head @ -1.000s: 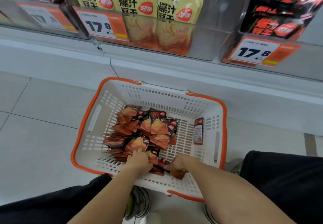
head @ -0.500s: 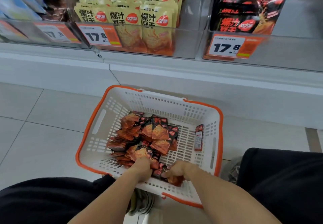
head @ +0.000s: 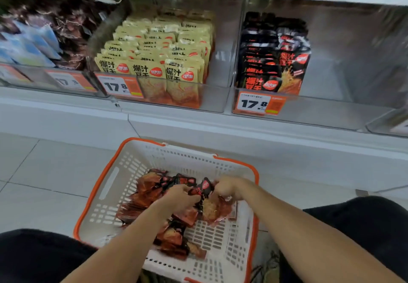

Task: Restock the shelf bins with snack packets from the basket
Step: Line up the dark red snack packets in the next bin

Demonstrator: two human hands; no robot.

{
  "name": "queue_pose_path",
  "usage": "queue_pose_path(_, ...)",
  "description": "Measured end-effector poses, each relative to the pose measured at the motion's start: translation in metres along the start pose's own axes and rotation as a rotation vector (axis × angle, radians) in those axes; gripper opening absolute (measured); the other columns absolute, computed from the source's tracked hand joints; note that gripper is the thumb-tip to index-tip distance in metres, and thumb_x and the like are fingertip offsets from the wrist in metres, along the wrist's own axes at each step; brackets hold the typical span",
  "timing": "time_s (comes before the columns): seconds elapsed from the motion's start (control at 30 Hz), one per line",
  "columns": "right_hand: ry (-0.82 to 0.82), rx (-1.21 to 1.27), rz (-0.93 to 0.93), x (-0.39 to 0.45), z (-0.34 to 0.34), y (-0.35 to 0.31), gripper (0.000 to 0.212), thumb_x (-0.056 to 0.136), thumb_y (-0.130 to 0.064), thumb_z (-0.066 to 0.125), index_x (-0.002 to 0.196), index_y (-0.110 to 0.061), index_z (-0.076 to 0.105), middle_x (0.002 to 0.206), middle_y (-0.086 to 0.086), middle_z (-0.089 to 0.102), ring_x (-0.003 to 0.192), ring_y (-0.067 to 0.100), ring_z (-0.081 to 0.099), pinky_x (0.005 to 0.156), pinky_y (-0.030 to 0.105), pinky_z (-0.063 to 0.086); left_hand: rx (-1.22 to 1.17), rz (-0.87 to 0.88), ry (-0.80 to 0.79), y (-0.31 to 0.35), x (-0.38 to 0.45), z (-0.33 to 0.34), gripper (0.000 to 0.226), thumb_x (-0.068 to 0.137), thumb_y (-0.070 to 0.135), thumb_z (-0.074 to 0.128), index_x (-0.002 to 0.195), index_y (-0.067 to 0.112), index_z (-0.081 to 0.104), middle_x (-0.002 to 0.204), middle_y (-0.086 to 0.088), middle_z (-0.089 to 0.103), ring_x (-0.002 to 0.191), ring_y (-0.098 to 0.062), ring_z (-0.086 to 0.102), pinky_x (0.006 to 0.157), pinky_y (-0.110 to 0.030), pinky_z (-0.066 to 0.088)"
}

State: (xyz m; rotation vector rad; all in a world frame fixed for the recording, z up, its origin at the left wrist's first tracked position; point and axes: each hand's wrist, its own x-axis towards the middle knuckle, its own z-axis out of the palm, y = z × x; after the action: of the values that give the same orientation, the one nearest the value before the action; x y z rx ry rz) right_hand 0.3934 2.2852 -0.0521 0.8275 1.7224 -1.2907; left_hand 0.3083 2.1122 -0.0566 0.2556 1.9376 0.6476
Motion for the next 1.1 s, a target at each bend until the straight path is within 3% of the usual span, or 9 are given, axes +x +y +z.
queue_pose_path(0.07,0.047,-0.024,-0.103,-0.032,-0.025,-0.017,0.036,0.086,-0.019,0.075,0.117,-0.016,0.058,0.115,0.008,0.062,0.097,0.025,0.061,0.083,0.041,0.058,-0.111,0.162,0.079,0.027,-0.014,-0.007,0.027,0.091,0.017,0.072,0.112,0.004,0.061,0.084,-0.008,0.070,0.060,-0.012,0.066,0.056,-0.028,0.055)
queue_pose_path(0.17,0.271,-0.313,-0.330,-0.094,-0.059,-0.036,0.044,0.088,-0.031,0.074,0.121,-0.009,0.057,0.102,0.004,0.059,0.089,0.024,0.058,0.065,0.031,0.047,-0.161,0.407,0.171,0.066,-0.034,-0.015,0.013,0.091,0.012,0.071,0.100,0.012,0.061,0.081,-0.008,0.068,0.064,-0.017,0.062,0.065,-0.039,0.054)
queue_pose_path(0.27,0.491,-0.446,-0.509,-0.148,-0.084,-0.042,0.040,0.088,-0.034,0.074,0.121,-0.014,0.062,0.114,0.003,0.061,0.093,0.019,0.056,0.073,0.030,0.044,-0.057,0.676,0.262,0.108,-0.059,-0.022,0.016,0.092,0.012,0.070,0.093,0.024,0.060,0.083,-0.007,0.068,0.066,-0.010,0.061,0.063,-0.025,0.049)
queue_pose_path(0.43,0.755,-0.142,-0.885,-0.214,-0.123,-0.025,0.014,0.085,-0.011,0.078,0.095,-0.017,0.070,0.088,0.004,0.073,0.084,0.021,0.071,0.083,0.047,0.056,-0.058,0.989,0.465,0.182,-0.105,-0.019,0.018,0.092,0.021,0.070,0.104,0.029,0.059,0.096,0.010,0.067,0.091,-0.004,0.063,0.080,-0.020,0.049)
queue_pose_path(0.63,1.325,0.331,-1.263,-0.261,-0.167,0.007,0.021,0.091,-0.014,0.072,0.101,-0.031,0.063,0.092,-0.006,0.070,0.087,0.015,0.070,0.074,0.036,0.058,0.274,1.154,0.856,0.241,-0.104,-0.024,0.049,0.088,0.022,0.069,0.131,0.008,0.051,0.129,-0.008,0.051,0.123,-0.023,0.047,0.105,-0.026,0.035)
queue_pose_path(0.77,1.476,0.237,-1.076,-0.248,-0.194,0.013,0.019,0.091,-0.013,0.070,0.103,-0.025,0.063,0.090,-0.010,0.067,0.084,-0.004,0.065,0.073,0.015,0.051,0.380,1.002,0.793,0.256,-0.079,-0.013,0.089,0.088,0.034,0.073,0.154,0.002,0.022,0.157,-0.015,0.028,0.145,-0.028,0.028,0.118,-0.039,0.030)
queue_pose_path(0.83,1.457,0.138,-0.929,-0.233,-0.207,0.011,0.023,0.088,-0.009,0.071,0.108,-0.016,0.062,0.087,-0.009,0.066,0.080,-0.007,0.064,0.075,0.018,0.053,0.382,0.947,0.819,0.254,-0.071,-0.005,0.100,0.088,0.037,0.073,0.156,0.001,0.008,0.159,-0.017,0.026,0.140,-0.033,0.034,0.111,-0.042,0.035)
queue_pose_path(0.97,1.441,-0.019,-0.671,-0.213,-0.232,0.002,0.034,0.085,-0.012,0.075,0.114,-0.008,0.058,0.095,0.015,0.071,0.090,0.030,0.068,0.078,0.034,0.050,0.383,0.892,0.868,0.254,-0.064,0.001,0.106,0.086,0.036,0.074,0.156,0.001,0.002,0.153,-0.022,0.037,0.128,-0.042,0.044,0.102,-0.046,0.039)
queue_pose_path(1.1,1.388,-0.024,-0.579,-0.191,-0.245,-0.010,0.035,0.081,-0.011,0.079,0.110,-0.005,0.061,0.100,0.019,0.071,0.093,0.033,0.068,0.079,0.034,0.050,0.422,0.898,0.883,0.251,-0.061,0.000,0.102,0.087,0.043,0.070,0.156,0.000,0.008,0.151,-0.023,0.039,0.130,-0.041,0.044,0.104,-0.044,0.037)
